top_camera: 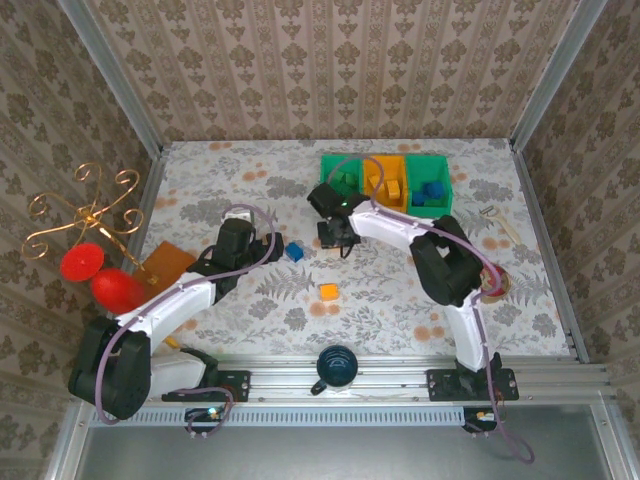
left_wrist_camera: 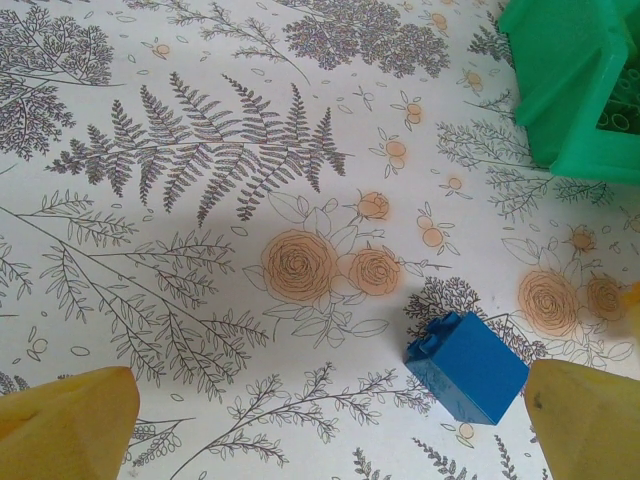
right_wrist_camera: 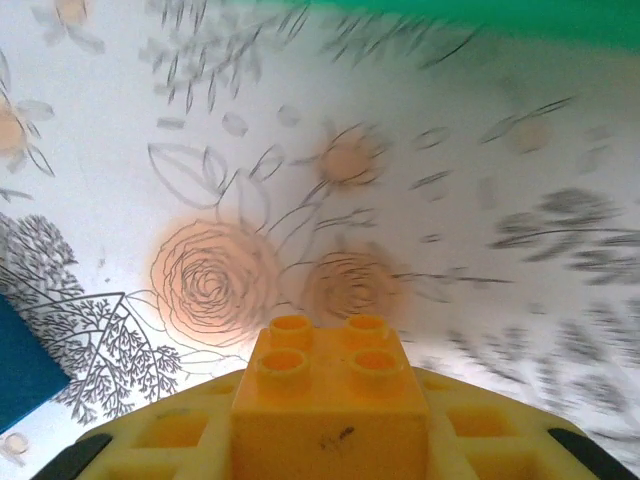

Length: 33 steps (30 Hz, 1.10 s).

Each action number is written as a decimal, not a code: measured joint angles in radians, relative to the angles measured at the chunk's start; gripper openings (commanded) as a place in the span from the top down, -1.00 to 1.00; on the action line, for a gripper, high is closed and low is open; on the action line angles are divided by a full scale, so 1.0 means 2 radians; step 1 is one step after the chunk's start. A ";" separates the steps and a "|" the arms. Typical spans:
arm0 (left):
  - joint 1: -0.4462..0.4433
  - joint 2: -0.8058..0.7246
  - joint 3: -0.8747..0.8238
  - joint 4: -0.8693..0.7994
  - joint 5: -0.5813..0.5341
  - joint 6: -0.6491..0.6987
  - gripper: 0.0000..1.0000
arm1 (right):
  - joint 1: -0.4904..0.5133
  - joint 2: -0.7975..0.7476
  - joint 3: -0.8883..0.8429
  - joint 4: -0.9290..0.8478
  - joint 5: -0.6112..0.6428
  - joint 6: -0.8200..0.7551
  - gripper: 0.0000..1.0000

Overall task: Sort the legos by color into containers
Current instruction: Pick up the lego from the center of the table, then place the lego in the container.

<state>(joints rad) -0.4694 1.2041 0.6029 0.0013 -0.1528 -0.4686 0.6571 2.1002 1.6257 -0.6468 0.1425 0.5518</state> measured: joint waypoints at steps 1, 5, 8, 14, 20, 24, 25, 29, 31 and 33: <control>0.000 0.000 0.000 0.000 0.000 0.000 -1.00 | -0.007 -0.016 -0.003 0.000 0.006 -0.002 0.62; 0.009 0.000 0.000 0.000 0.002 0.000 -1.00 | -0.036 -0.070 -0.006 0.006 0.022 -0.014 0.62; 0.016 0.002 0.000 0.000 0.002 0.000 -1.00 | -0.062 -0.094 -0.005 0.009 0.033 -0.024 0.62; 0.016 0.007 0.000 0.000 0.010 0.000 -1.00 | -0.107 -0.088 0.007 0.007 0.051 -0.046 0.61; 0.016 0.007 0.000 0.000 0.013 0.000 -1.00 | -0.133 -0.060 0.043 0.010 0.059 -0.066 0.57; 0.016 0.007 0.000 0.000 0.014 0.000 -1.00 | -0.148 -0.034 0.068 0.011 0.060 -0.071 0.51; 0.016 0.007 0.000 0.000 0.015 0.000 -1.00 | -0.152 -0.027 0.073 0.011 0.060 -0.073 0.49; 0.016 0.007 0.000 0.000 0.017 0.000 -1.00 | -0.161 -0.004 0.088 0.011 0.060 -0.079 0.42; 0.016 0.007 0.000 0.000 0.018 0.000 -1.00 | -0.164 0.006 0.094 0.011 0.060 -0.080 0.38; 0.016 0.007 0.000 0.000 0.019 0.000 -1.00 | -0.167 0.011 0.096 0.011 0.060 -0.080 0.35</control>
<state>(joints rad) -0.4366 1.2179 0.6033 0.0017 -0.1154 -0.4686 0.3229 2.1223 1.8175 -0.6250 0.2615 0.3908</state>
